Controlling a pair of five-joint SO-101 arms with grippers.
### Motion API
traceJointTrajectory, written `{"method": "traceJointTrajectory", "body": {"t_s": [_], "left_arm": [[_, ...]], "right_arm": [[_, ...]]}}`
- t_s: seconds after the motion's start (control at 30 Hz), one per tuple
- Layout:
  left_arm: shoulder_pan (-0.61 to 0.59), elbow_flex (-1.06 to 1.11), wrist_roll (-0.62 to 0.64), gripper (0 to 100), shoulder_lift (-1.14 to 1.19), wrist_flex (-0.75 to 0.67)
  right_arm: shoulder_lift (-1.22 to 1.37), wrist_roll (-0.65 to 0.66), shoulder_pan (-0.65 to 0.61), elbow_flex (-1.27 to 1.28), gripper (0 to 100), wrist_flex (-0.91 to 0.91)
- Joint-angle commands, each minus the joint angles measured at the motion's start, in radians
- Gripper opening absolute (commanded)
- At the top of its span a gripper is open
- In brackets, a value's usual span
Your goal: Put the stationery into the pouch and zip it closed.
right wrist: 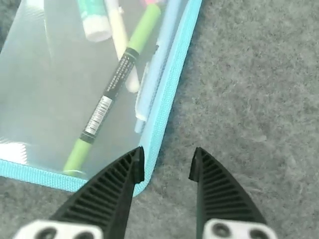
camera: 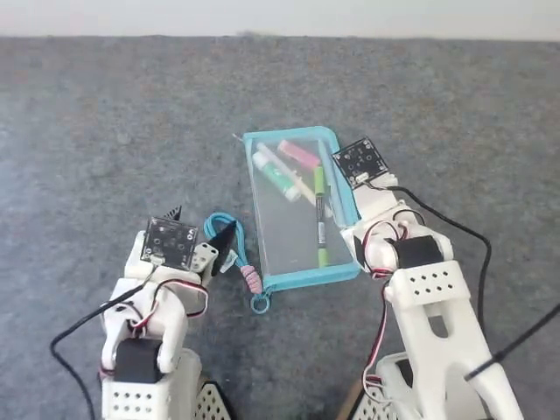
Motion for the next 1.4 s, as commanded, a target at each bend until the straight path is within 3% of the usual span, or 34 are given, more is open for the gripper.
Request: {"method": "traceJointTrajectory", "body": {"t_s": [0.0, 0.13, 0.47, 0.93, 1.23, 1.37], "left_arm": [[-0.06, -0.067, 0.083, 30, -0.003, -0.048], [-0.101, -0.071, 0.087, 30, -0.003, -0.051], [-0.098, -0.073, 0.126, 30, -0.003, -0.046], [-0.049, 0.027, 0.081, 30, -0.003, -0.098], [-0.057, 0.018, 0.112, 30, -0.023, -0.106], [-0.051, -0.028, 0.13, 30, -0.029, -0.035]], "right_arm": [[-0.064, -0.014, -0.002, 0.026, 10.5, -0.054], [-0.197, -0.014, -0.01, 0.126, 0.2, -0.113], [-0.615, -0.006, -0.01, 0.428, 4.8, -0.28], [-1.099, -0.003, -0.01, 0.661, 4.4, -0.278], [-1.112, -0.003, -0.008, 0.698, 4.4, -0.274], [-1.113, -0.002, -0.01, 0.697, 4.6, -0.236]]}}
